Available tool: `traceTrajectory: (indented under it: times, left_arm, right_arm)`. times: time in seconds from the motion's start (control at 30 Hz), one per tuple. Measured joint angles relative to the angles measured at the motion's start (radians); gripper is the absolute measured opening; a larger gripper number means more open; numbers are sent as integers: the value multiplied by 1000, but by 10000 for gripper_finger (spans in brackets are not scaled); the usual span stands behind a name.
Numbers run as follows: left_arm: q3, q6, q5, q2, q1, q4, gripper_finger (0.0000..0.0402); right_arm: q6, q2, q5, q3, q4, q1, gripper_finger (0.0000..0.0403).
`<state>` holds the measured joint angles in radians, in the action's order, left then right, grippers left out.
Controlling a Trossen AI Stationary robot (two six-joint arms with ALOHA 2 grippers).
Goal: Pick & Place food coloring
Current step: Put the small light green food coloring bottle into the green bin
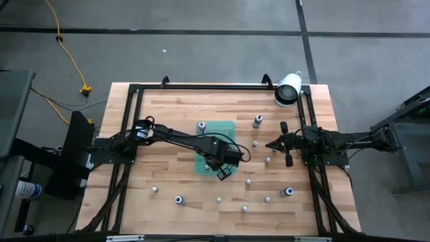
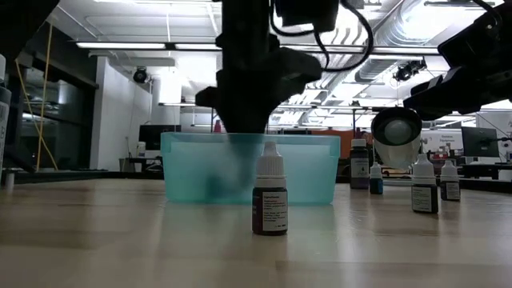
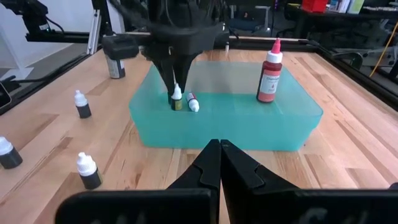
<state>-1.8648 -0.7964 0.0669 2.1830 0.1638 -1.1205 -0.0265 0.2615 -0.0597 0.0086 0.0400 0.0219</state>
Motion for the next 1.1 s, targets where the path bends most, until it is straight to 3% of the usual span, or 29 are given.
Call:
traceTrajectory:
  times: [0.5, 1.1]
  left_arm:
    - [-1, -58, 2, 19, 0, 44, 33]
    - [-1, -46, -8, 19, 0, 45, 85]
  right_arm:
    - [0, 0, 0, 0, 1, 0, 0]
    - [0, 0, 0, 0, 1, 0, 0]
